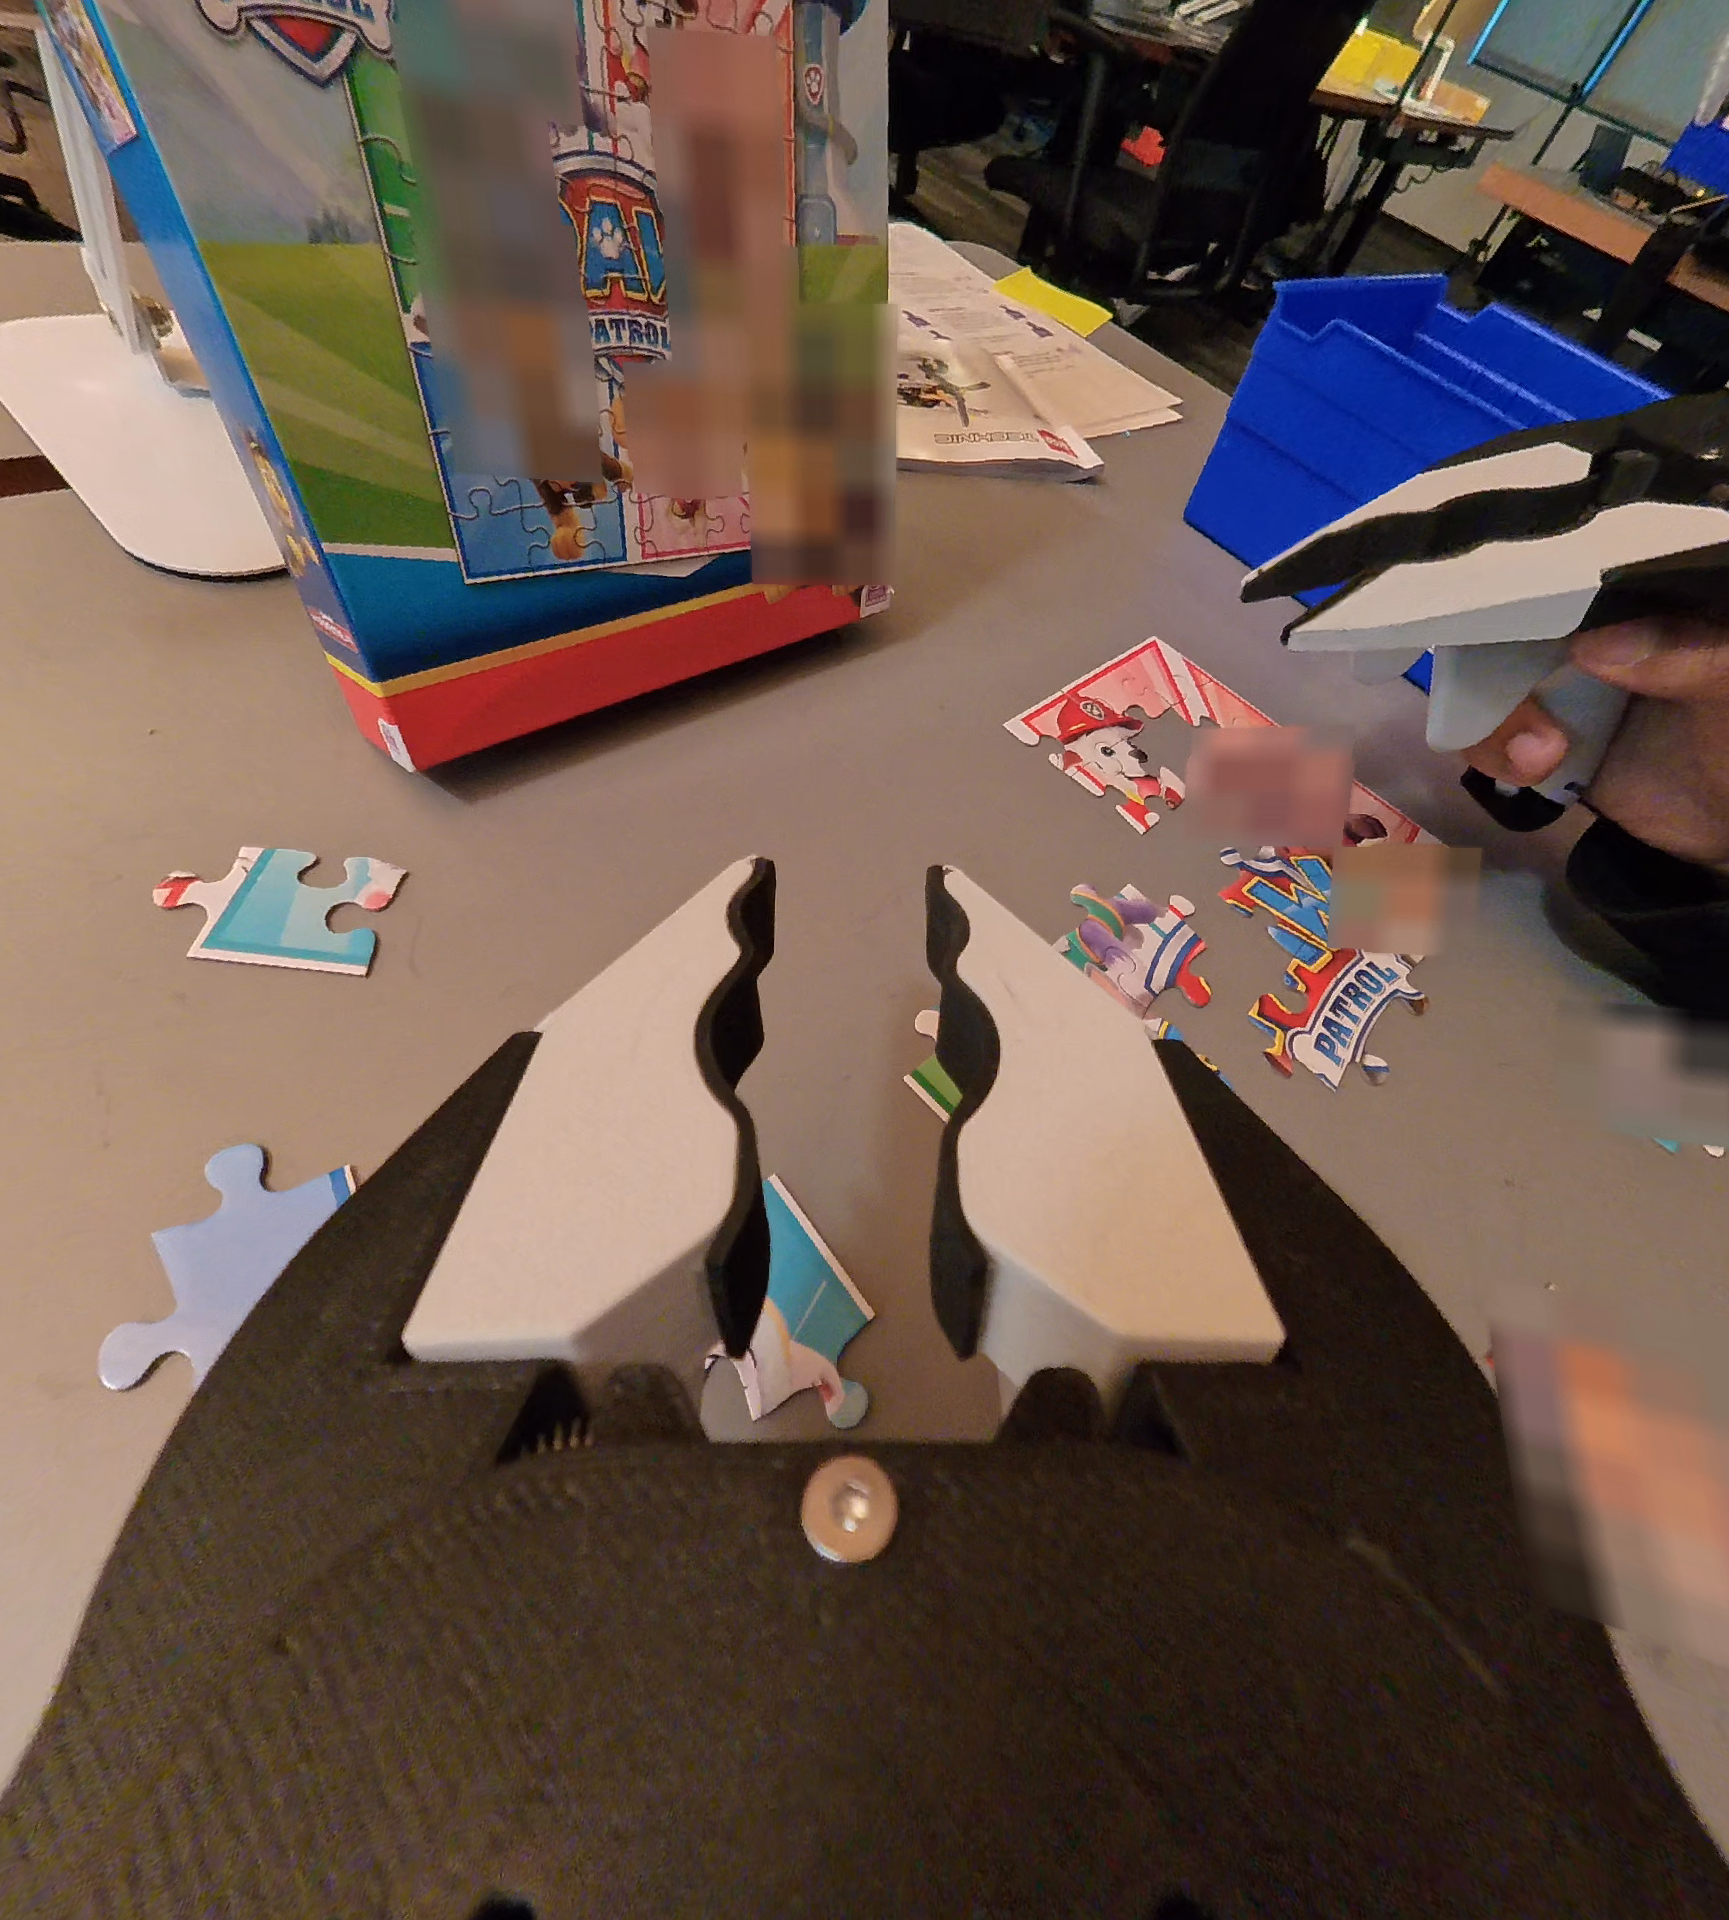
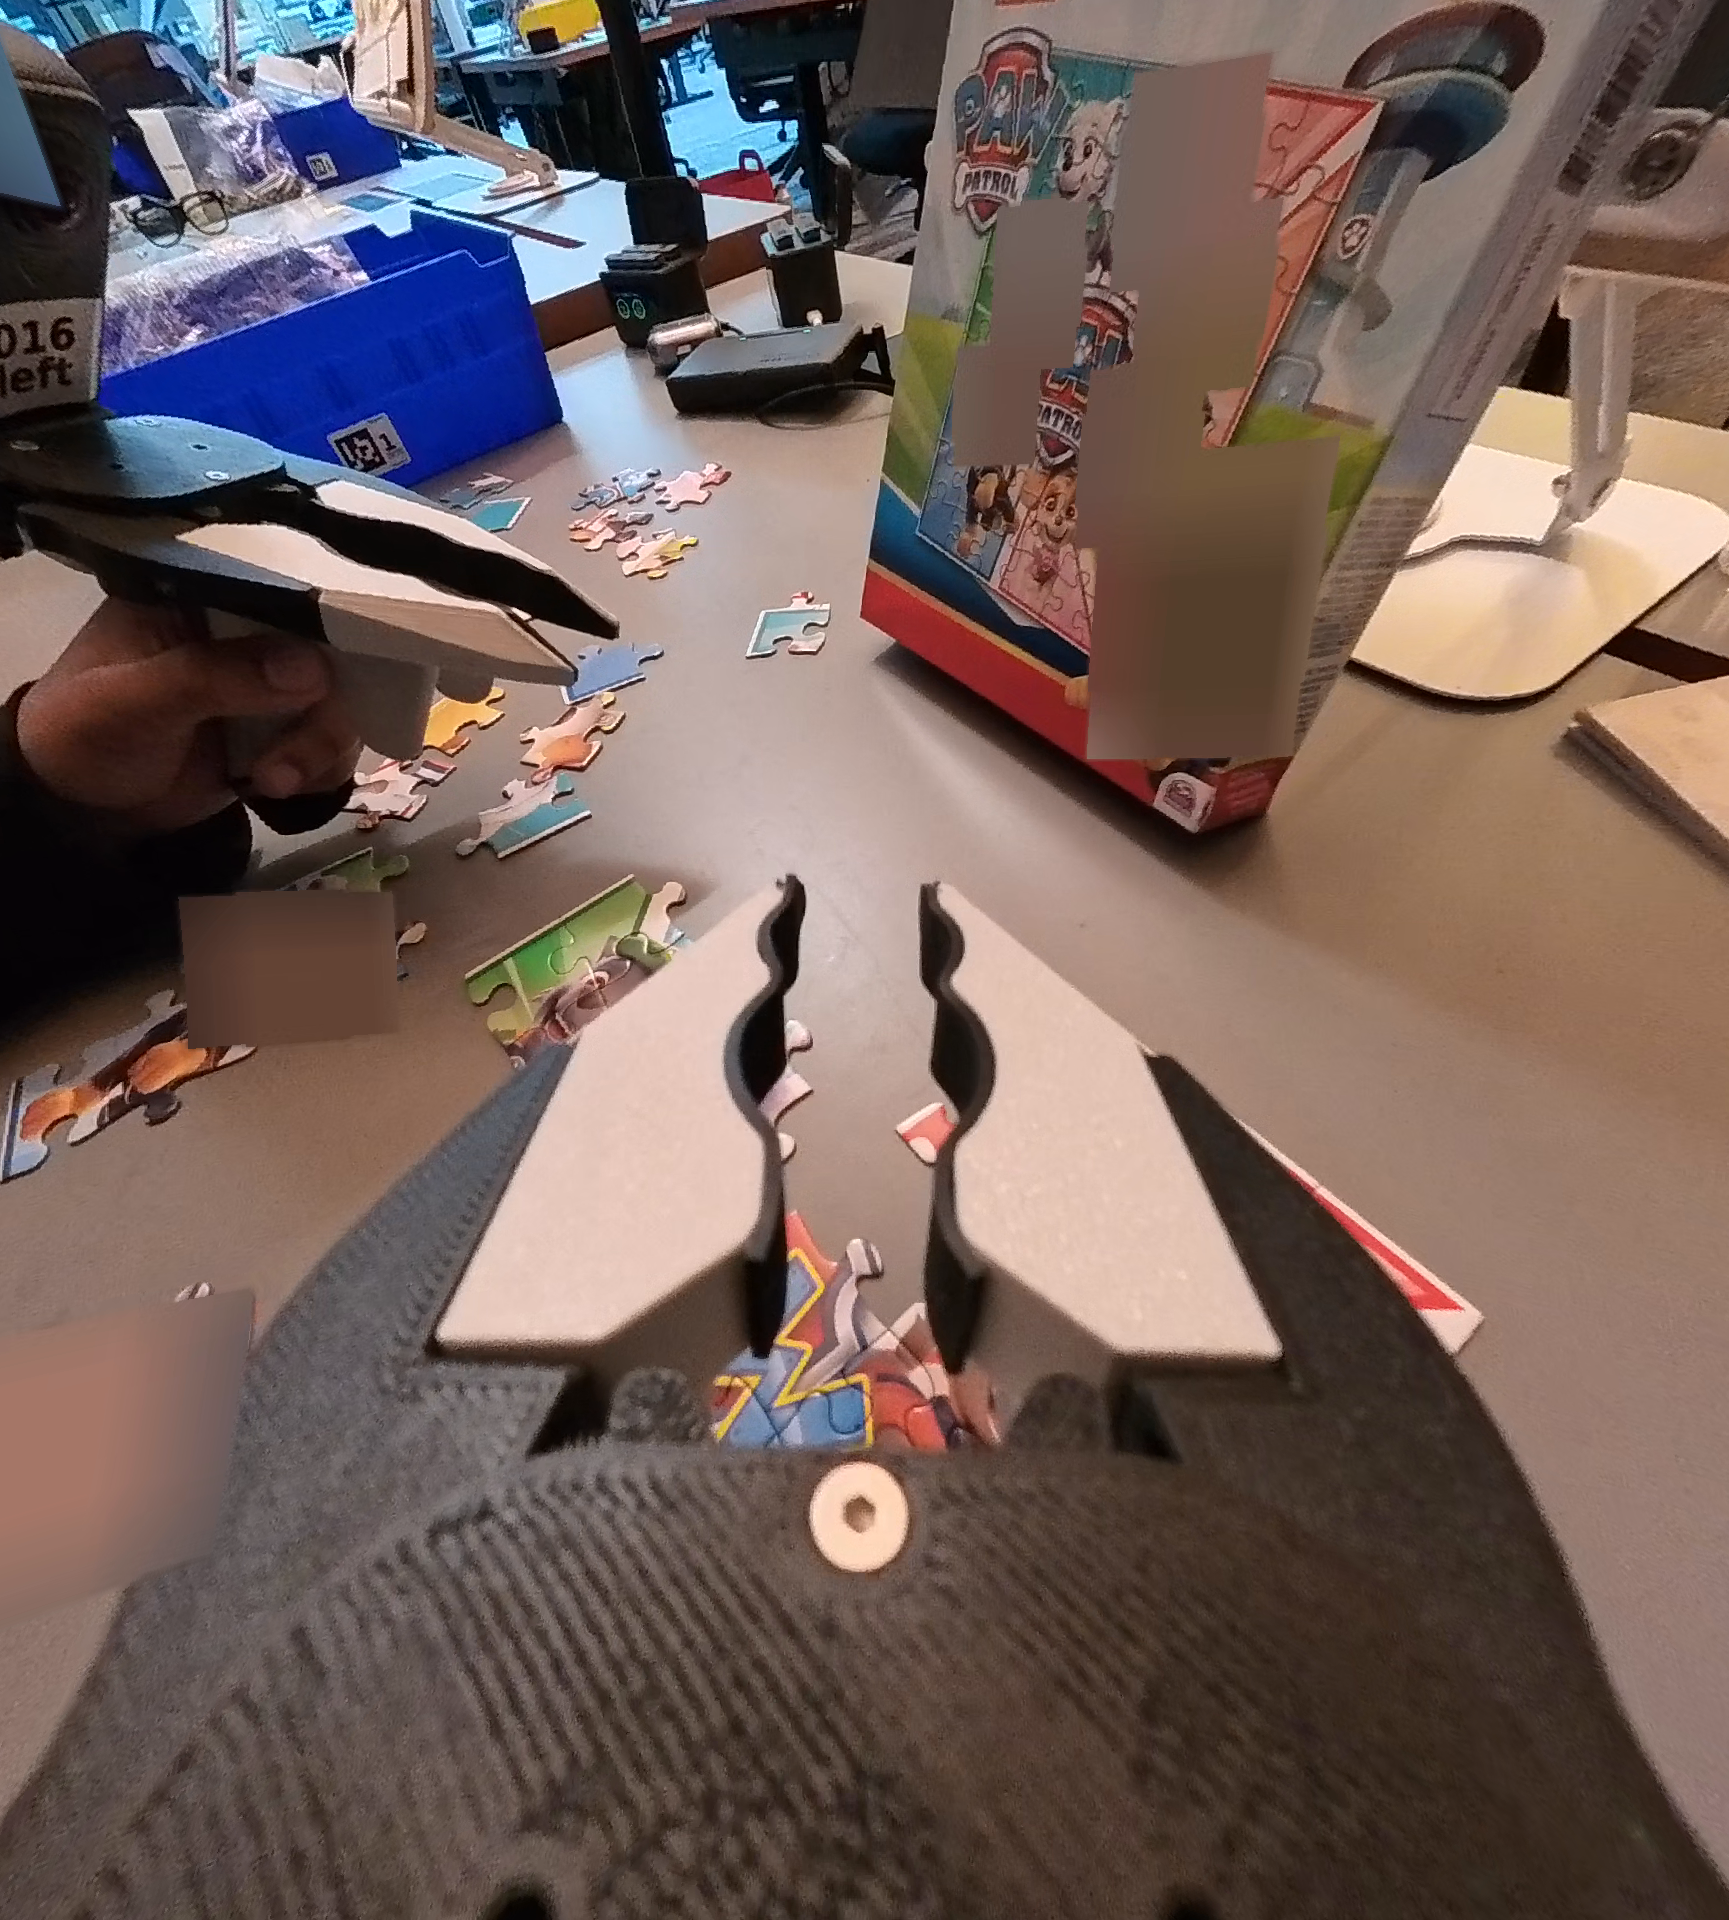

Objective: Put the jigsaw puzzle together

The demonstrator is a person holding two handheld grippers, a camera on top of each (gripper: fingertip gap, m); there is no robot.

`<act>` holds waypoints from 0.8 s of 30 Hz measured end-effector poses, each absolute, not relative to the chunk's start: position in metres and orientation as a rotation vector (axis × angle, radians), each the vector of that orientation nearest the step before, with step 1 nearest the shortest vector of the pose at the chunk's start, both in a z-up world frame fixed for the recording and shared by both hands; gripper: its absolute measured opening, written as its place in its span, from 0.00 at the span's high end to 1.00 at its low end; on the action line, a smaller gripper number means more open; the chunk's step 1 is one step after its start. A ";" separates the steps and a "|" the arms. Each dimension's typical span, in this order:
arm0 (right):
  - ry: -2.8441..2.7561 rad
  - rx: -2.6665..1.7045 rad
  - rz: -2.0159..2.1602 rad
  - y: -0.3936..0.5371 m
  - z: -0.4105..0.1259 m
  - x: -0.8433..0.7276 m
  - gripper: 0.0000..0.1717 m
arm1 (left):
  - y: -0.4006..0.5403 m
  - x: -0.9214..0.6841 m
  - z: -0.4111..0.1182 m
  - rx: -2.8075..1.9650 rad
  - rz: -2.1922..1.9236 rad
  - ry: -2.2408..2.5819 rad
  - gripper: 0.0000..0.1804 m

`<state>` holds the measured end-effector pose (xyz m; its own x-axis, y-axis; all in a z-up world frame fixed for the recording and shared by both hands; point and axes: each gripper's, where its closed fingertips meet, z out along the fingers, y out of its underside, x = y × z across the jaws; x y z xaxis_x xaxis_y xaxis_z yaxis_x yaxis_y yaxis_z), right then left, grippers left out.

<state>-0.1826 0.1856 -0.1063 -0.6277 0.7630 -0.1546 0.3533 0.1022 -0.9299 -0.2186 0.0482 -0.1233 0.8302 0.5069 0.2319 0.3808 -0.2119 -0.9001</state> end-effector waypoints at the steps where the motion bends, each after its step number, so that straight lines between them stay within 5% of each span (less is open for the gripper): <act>1: -2.026 -1.099 1.524 0.186 -0.108 -0.183 0.88 | 0.048 -0.219 -0.123 -1.831 0.132 -0.674 0.85; 24: -2.028 -1.099 1.497 0.190 -0.110 -0.184 0.86 | 0.037 -0.226 -0.118 -1.817 0.139 -0.694 0.86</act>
<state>-0.1842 0.1901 -0.1095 -0.6167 0.7751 -0.1372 0.3593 0.1222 -0.9252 -0.2259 0.0367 -0.1182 0.8195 0.5204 0.2400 0.3884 -0.1965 -0.9003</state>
